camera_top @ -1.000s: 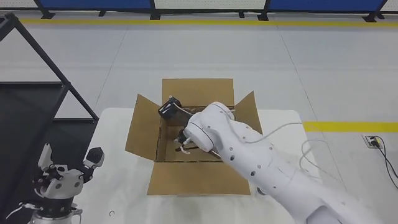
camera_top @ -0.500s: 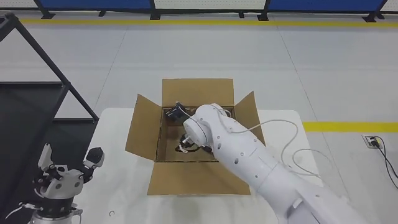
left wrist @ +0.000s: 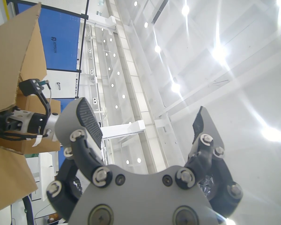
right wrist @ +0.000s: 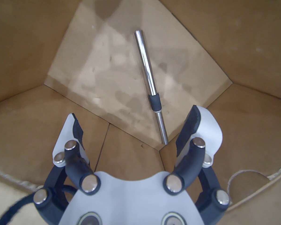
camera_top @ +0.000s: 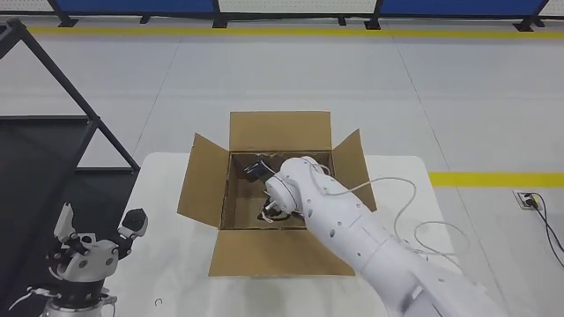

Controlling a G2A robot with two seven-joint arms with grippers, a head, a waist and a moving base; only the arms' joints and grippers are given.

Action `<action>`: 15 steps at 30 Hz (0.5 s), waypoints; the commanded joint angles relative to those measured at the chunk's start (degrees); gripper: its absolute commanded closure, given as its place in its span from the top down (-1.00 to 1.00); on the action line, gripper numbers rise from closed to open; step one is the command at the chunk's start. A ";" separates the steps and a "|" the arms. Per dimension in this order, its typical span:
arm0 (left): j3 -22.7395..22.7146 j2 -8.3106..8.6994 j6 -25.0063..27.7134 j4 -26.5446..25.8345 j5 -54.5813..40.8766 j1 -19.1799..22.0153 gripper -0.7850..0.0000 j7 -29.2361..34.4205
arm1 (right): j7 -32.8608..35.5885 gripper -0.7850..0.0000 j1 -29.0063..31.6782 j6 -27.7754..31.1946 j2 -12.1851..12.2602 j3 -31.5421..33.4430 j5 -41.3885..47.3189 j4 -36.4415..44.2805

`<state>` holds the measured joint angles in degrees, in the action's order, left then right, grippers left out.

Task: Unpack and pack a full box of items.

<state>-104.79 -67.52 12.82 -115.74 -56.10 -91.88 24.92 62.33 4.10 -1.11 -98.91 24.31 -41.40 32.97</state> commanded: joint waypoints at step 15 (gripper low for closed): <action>0.00 0.00 0.00 0.00 0.00 0.00 1.00 0.00 | -6.04 0.72 -0.47 2.41 -4.86 -0.20 -0.50 -15.30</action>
<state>-104.79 -67.52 12.82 -115.74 -56.10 -91.88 24.92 56.65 3.67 1.27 -103.62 24.00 -42.02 18.19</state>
